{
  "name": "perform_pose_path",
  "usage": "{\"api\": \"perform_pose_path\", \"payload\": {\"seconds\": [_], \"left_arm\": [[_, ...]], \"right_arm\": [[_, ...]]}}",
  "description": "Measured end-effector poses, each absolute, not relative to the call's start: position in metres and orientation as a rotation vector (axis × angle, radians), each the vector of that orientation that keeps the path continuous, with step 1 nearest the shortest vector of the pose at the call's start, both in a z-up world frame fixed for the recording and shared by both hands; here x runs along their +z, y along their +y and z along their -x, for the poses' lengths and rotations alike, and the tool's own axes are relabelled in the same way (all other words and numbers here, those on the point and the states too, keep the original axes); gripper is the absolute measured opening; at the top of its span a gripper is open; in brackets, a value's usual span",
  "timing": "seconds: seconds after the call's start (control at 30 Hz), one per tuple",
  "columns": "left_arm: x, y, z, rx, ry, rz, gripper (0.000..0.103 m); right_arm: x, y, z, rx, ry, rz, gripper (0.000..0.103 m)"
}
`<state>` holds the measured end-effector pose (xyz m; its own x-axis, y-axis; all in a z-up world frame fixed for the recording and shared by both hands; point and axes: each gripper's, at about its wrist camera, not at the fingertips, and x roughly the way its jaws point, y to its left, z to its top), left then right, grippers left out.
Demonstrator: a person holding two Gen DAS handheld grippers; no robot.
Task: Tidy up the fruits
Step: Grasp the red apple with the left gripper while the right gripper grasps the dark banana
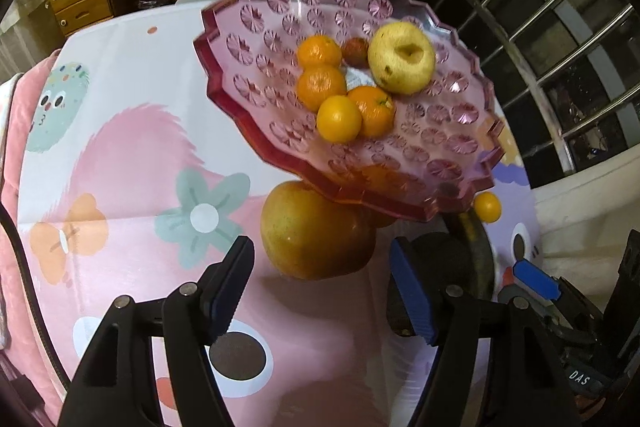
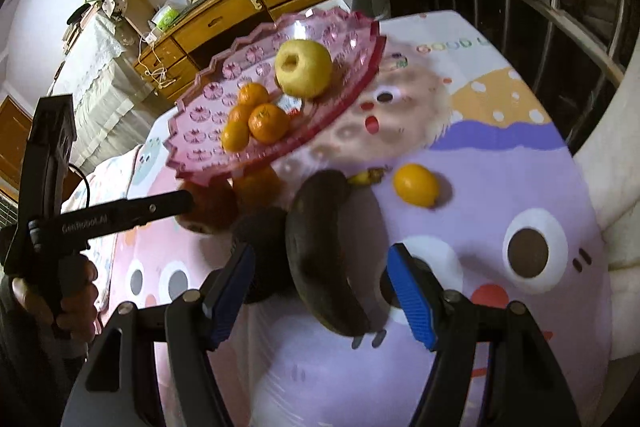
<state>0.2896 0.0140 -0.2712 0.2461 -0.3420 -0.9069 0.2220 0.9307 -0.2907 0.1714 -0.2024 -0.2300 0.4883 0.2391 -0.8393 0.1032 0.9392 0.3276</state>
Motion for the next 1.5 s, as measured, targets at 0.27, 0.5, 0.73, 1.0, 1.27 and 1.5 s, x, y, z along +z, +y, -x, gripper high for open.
{"api": "perform_pose_path", "payload": {"seconds": [0.27, 0.5, 0.73, 1.0, 1.27, 1.5], "left_arm": [[-0.287, 0.015, -0.29, -0.393, 1.263, 0.123, 0.069], [-0.292, 0.014, -0.293, -0.415, 1.236, 0.136, 0.069], [-0.299, 0.012, -0.295, -0.432, 1.207, 0.143, 0.069], [-0.304, 0.013, -0.296, -0.441, 1.17, 0.162, 0.069], [-0.307, 0.013, -0.295, -0.436, 1.127, 0.178, 0.069], [-0.306, 0.01, -0.286, -0.402, 1.094, 0.164, 0.068]], "right_arm": [[-0.252, -0.202, -0.163, 0.099, 1.084, -0.404, 0.069], [-0.259, -0.184, -0.162, 0.062, 1.121, -0.238, 0.062], [-0.261, -0.156, -0.165, 0.027, 1.104, 0.01, 0.056], [-0.27, -0.118, -0.168, -0.036, 1.065, 0.364, 0.05], [-0.273, -0.11, -0.171, -0.064, 1.035, 0.454, 0.035], [-0.266, -0.113, -0.168, -0.051, 1.038, 0.427, 0.029]]}}
